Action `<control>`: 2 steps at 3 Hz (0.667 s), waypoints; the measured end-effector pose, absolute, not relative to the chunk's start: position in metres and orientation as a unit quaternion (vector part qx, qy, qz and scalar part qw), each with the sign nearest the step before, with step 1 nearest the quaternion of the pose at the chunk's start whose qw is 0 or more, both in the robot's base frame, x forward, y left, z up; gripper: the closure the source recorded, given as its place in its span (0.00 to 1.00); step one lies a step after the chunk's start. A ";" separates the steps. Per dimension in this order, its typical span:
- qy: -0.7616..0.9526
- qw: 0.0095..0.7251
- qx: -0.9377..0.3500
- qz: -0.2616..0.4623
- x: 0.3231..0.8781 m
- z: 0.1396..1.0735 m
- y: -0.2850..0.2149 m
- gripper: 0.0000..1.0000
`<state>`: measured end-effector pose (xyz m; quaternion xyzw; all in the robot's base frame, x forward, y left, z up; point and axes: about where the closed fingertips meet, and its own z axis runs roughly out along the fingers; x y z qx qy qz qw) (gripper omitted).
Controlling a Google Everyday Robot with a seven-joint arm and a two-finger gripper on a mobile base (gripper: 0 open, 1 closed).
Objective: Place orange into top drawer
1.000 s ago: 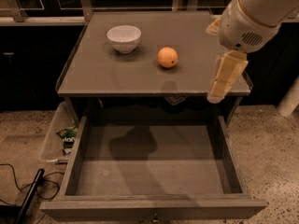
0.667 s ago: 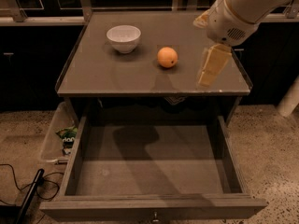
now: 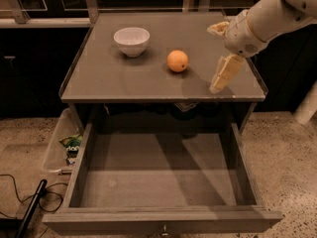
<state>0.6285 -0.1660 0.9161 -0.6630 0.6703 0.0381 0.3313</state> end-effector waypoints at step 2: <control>0.674 0.333 -0.658 0.047 0.632 0.911 -0.165 0.00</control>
Offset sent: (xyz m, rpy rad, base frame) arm 0.0065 -0.0023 -0.0070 0.0373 0.0210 -0.0238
